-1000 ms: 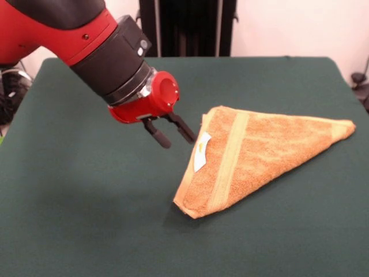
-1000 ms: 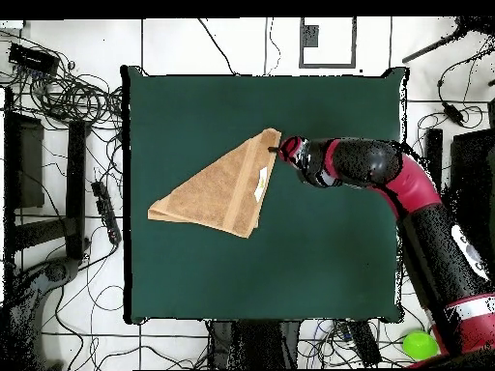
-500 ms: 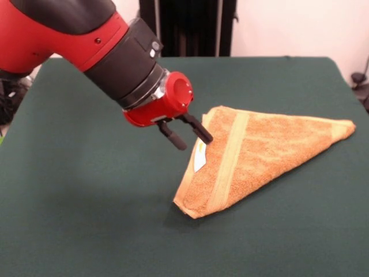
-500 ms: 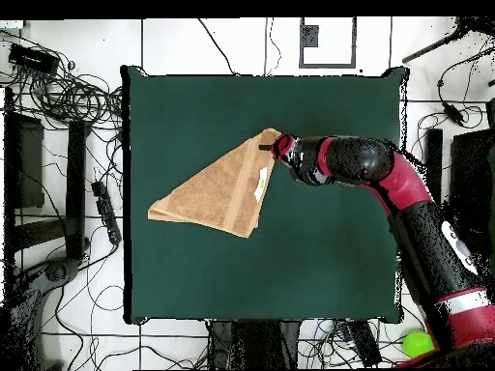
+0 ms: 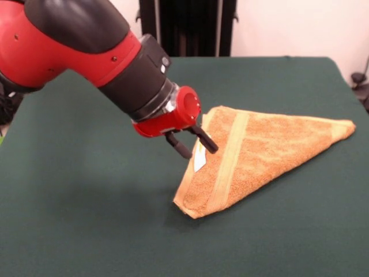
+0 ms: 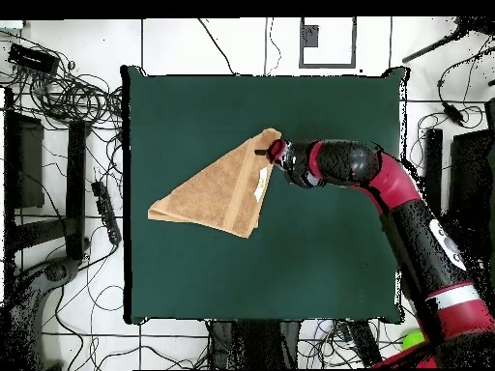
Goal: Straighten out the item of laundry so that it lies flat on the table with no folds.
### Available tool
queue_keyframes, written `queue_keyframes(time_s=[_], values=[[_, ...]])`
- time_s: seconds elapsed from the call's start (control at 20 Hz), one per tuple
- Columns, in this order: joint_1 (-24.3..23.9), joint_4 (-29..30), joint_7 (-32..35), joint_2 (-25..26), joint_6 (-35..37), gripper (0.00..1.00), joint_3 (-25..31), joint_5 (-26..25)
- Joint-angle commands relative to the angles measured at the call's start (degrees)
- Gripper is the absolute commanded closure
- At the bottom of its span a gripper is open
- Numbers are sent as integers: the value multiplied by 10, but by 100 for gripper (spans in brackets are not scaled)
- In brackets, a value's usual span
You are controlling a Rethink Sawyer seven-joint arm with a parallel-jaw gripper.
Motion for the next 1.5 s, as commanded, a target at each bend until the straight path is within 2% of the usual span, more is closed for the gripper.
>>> queue_keyframes(time_s=[0.05,0.3,0.65,0.9,1.05,1.35,1.5], values=[[35,-52,-158,28,-4,0,-4,-38],[31,-64,-143,61,-10,0,3,-33],[42,-89,-162,76,-17,0,-18,-81],[49,-86,-159,56,12,0,-35,-115],[45,-73,-179,45,35,0,-36,-131],[41,-32,-170,-6,91,0,-44,-130],[44,-31,-177,-18,126,0,-41,-123]])
